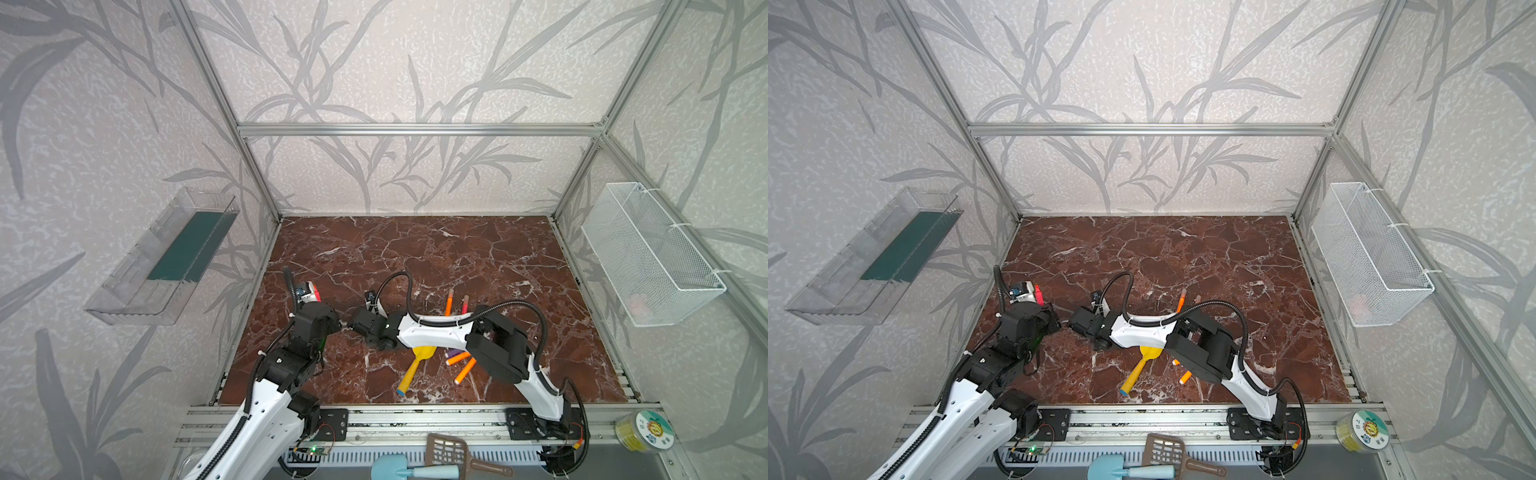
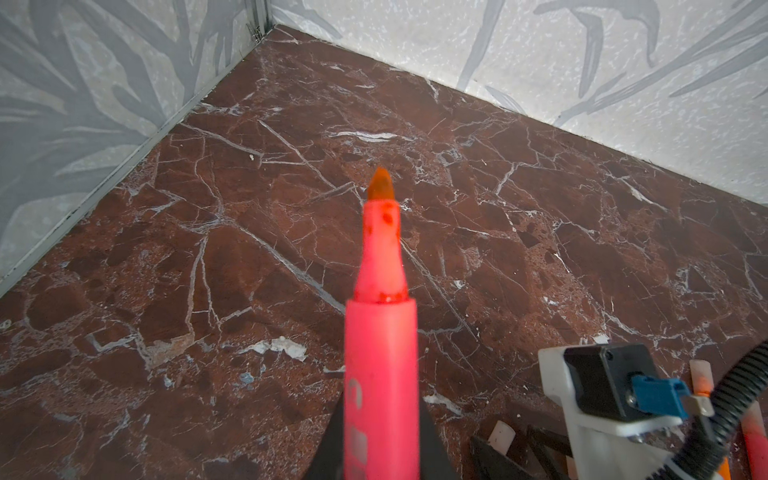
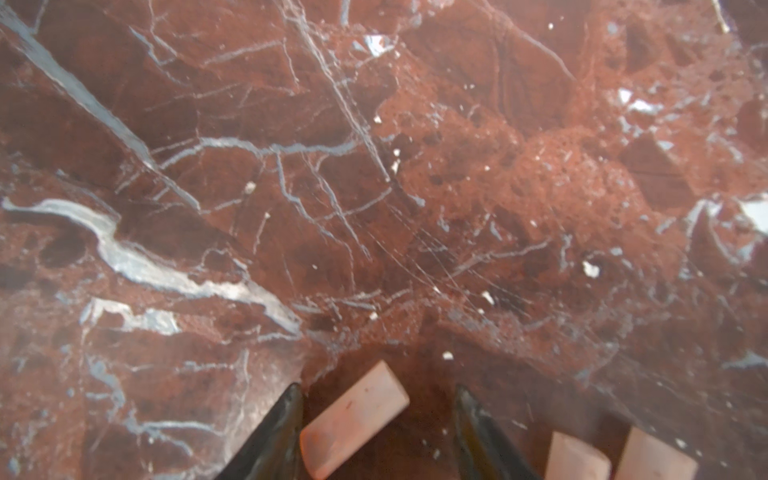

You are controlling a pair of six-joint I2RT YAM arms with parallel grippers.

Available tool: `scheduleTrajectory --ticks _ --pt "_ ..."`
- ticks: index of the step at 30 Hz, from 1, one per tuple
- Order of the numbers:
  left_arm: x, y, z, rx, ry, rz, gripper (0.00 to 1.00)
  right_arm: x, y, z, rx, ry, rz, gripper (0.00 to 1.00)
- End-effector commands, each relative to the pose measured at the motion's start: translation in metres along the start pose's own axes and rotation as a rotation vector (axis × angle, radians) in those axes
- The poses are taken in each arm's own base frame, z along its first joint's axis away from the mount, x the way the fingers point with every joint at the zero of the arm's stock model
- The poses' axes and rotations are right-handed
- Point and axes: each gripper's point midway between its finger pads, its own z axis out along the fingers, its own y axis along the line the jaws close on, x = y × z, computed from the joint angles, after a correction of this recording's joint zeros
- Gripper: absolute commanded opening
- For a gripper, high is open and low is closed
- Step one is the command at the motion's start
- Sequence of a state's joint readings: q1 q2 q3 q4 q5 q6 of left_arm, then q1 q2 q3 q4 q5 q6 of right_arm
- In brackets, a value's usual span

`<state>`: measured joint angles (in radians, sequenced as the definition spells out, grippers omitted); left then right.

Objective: Insert the pens into the pen caps
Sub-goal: 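Lower the right gripper and grasp a pale pink cap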

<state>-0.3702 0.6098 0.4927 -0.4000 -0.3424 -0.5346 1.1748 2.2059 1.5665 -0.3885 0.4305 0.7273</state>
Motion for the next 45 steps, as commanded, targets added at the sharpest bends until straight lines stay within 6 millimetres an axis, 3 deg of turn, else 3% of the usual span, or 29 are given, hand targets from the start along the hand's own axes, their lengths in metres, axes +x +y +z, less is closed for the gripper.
scheduleTrajectory --ticks 1,6,22,36,45 --pt "0.006 0.005 0.001 -0.017 0.011 -0.007 0.00 0.000 -0.013 -0.013 0.024 -0.022 0.020 0.52" --pt "0.006 0.006 0.001 -0.017 0.013 -0.007 0.00 0.001 -0.016 -0.014 0.022 -0.035 0.030 0.41" --pt "0.007 0.005 0.002 -0.009 0.016 -0.008 0.00 -0.004 -0.010 0.011 0.020 -0.010 0.032 0.43" --pt "0.008 0.003 0.002 0.002 0.019 -0.010 0.00 0.001 -0.015 0.022 0.019 0.023 0.047 0.29" --pt "0.010 -0.005 0.004 0.039 0.037 0.000 0.00 -0.003 -0.014 0.014 -0.013 0.006 0.062 0.16"
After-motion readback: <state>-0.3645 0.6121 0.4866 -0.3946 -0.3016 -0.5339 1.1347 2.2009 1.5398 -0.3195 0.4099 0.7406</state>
